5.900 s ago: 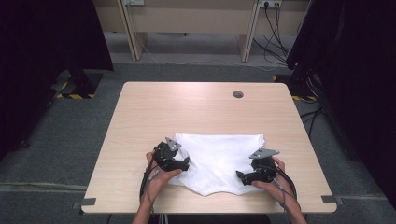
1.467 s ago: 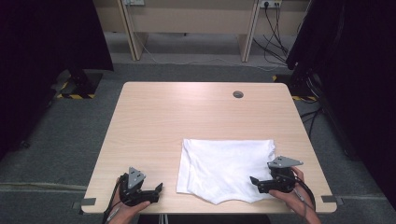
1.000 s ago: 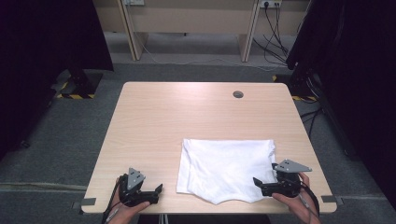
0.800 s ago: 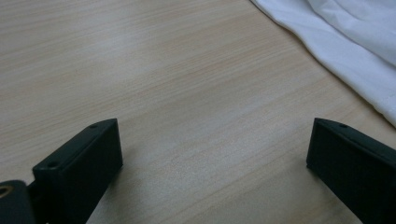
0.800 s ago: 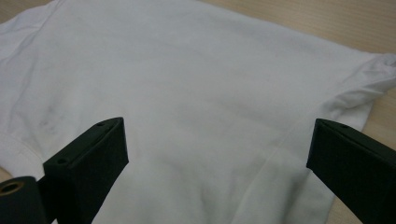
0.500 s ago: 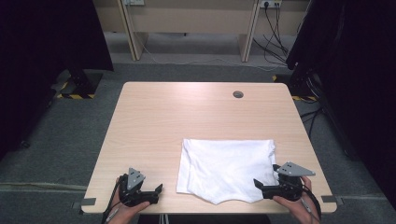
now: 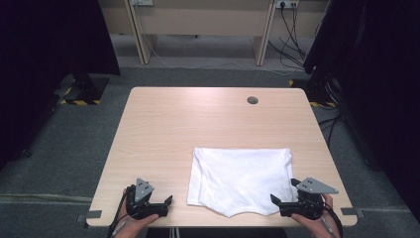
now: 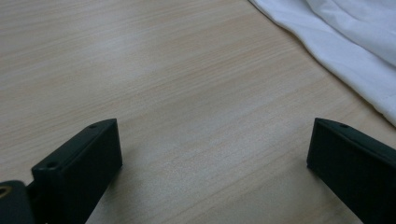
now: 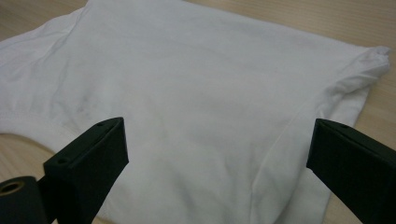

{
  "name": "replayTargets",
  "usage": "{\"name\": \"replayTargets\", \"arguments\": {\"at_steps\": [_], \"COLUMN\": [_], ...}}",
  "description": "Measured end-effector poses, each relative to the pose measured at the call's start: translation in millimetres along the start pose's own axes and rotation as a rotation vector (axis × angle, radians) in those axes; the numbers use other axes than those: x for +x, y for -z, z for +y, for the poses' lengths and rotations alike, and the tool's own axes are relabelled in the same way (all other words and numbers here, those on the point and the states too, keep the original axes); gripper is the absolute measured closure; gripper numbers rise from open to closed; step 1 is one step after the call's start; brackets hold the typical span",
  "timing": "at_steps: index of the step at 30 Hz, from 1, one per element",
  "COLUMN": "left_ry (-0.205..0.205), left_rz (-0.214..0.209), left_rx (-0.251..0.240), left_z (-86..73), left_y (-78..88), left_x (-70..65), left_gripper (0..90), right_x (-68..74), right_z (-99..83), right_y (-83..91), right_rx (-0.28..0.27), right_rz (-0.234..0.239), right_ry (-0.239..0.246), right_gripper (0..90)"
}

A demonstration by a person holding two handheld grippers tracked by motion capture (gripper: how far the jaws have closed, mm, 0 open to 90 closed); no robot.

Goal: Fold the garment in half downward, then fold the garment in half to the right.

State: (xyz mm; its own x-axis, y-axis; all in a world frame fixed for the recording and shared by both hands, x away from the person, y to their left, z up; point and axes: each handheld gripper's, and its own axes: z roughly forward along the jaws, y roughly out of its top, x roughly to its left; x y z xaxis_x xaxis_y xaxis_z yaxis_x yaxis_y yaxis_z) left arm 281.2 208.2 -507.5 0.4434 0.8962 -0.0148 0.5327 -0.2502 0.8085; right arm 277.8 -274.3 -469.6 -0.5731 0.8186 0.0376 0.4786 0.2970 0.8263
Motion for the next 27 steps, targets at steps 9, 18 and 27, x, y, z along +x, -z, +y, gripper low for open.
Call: {"name": "replayTargets", "arguments": {"at_steps": [9,18,27], "left_ry": [-0.002,-0.001,-0.002], "left_rz": [0.0,0.0,0.0], "left_rx": [0.003,0.004,0.005], "left_z": [0.0,-0.1,-0.2], "left_y": [0.4,0.8,1.1], "left_x": [0.2,0.5,0.9], "left_gripper": [2.0,2.0,2.0], "right_x": [2.3,4.7,5.2], "right_z": [-6.9,-14.3,-16.1], "right_y": [5.8,8.6,10.8], "right_rx": [0.0,0.002,-0.003], "right_rz": [-0.007,-0.004,-0.007], "right_ry": [-0.006,-0.014,-0.016], "right_gripper": [5.3,5.3,5.3]}}
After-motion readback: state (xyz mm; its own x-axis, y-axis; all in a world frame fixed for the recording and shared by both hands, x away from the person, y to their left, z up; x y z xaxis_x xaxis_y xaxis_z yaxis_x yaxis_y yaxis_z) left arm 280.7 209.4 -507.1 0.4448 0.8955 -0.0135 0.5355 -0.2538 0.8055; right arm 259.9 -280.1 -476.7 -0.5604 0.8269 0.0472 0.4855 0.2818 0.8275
